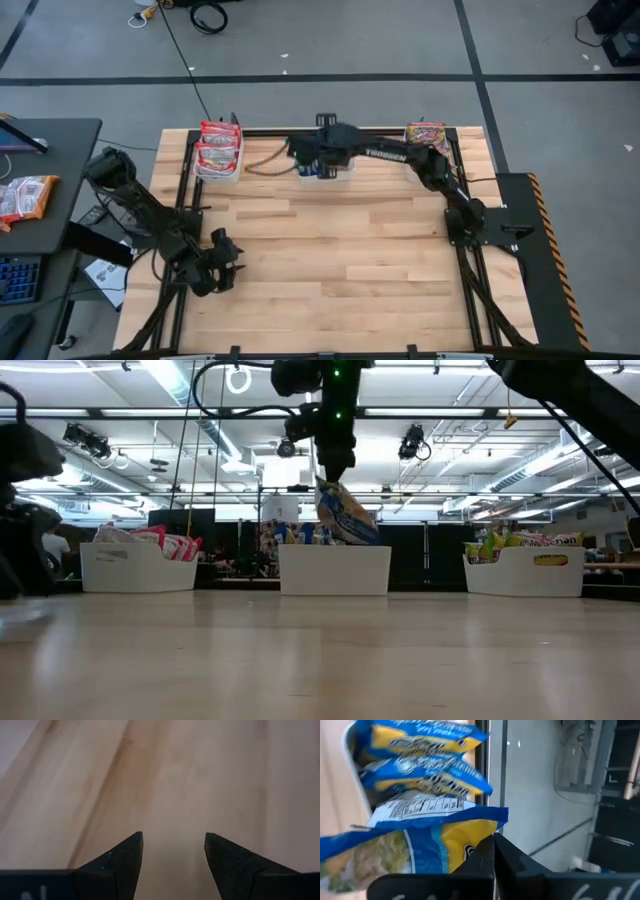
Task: Sort Maruchan noodles
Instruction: Put the blue noodle pack into the middle white bin
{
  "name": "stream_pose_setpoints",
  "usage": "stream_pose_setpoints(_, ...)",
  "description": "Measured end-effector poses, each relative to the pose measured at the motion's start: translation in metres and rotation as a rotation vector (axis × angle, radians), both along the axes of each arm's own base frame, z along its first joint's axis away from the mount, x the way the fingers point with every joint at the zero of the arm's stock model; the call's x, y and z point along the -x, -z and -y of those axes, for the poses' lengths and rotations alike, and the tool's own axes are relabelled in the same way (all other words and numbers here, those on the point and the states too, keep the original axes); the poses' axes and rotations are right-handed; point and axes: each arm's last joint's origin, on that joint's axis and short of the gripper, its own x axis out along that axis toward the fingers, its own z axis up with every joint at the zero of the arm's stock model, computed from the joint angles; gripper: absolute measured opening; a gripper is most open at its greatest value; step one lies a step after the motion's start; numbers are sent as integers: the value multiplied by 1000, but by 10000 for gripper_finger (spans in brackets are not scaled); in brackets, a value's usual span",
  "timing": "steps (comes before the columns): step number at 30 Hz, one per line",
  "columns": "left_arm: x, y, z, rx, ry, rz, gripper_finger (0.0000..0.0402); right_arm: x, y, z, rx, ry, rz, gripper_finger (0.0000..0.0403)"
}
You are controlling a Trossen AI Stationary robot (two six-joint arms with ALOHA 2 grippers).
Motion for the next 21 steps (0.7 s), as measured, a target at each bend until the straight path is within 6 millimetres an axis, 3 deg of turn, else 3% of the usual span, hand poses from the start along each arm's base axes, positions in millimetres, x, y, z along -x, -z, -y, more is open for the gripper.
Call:
stream_pose_setpoints(5,-4,9,-13,-17,-10,-18,219,0,-2,35,-31,-27,53,0)
stream_pose_setpoints(10,-11,10,-18,-12,23,-44,219,2,-4,58,-32,-65,71,0)
stream_pose_setpoints(17,-18,9,-22,14,65,-83,219,7,-3,69,-2,-117,-28,0)
stream_pose_setpoints(21,-22,5,-25,54,84,-82,212,6,10,68,-6,-158,-86,0)
